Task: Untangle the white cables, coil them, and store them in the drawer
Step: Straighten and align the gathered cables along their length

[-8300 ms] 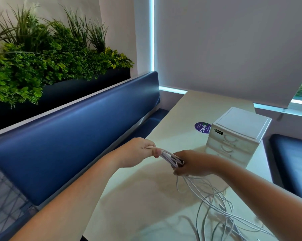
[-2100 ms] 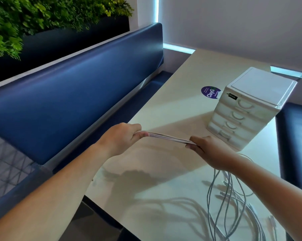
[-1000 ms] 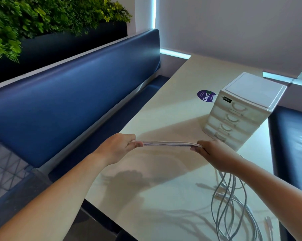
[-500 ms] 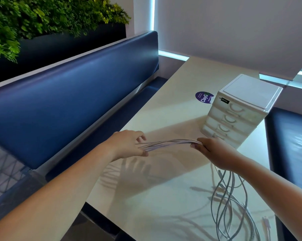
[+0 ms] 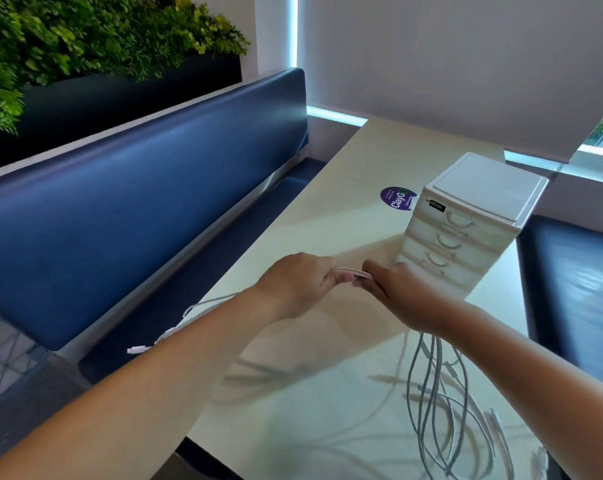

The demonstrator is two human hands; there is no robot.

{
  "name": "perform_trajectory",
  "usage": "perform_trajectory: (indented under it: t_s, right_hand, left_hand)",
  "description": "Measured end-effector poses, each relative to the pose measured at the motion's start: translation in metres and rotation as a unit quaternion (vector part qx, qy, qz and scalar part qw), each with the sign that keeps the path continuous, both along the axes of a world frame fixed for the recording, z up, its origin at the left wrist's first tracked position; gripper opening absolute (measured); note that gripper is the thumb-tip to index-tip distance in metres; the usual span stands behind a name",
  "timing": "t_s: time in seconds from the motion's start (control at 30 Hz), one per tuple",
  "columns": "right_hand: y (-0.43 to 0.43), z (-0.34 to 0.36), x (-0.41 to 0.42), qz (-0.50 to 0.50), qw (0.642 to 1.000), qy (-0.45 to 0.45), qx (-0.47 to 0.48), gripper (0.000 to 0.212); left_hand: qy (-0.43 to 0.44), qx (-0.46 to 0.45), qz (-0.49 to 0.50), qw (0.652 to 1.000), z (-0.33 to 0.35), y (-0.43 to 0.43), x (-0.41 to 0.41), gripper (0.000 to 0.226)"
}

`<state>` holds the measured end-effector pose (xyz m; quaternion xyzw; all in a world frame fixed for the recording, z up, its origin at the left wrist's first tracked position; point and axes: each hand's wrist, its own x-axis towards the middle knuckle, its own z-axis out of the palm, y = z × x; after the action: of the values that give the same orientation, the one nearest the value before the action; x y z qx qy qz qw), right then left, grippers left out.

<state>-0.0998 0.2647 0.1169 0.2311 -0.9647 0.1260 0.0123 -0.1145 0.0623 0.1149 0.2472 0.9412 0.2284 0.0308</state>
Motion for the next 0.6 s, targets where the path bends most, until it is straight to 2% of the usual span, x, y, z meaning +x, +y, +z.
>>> perform_trajectory:
  t_s: [0.1,0.2,0.33,0.47,0.6]
  right_hand:
    - [-0.002,-0.002,0.000,0.026,0.999,0.020,-0.018,0.035]
    - [-0.004,0.000,0.002,0.029,0.997,0.052,-0.040,0.021]
    - [-0.004,0.001,0.006,-0.010,0.995,0.080,-0.059,0.024]
    - [0.001,-0.002,0.004,-0.074,0.996,0.043,-0.028,0.037]
    - [0.003,-0.003,0.002,-0.027,0.992,-0.053,-0.113,0.015]
  left_hand:
    - [0.050,-0.036,0.001,0.998,0.006,-0.007,-0.006,0.045]
    - [0.058,-0.047,0.002,0.997,0.009,-0.015,-0.014,0.045]
    - [0.063,-0.047,-0.001,0.997,0.009,-0.017,-0.017,0.048]
    - [0.074,-0.048,-0.001,0.996,0.014,-0.022,-0.020,0.048]
    - [0.100,-0.039,0.001,0.994,0.017,-0.029,-0.021,0.048]
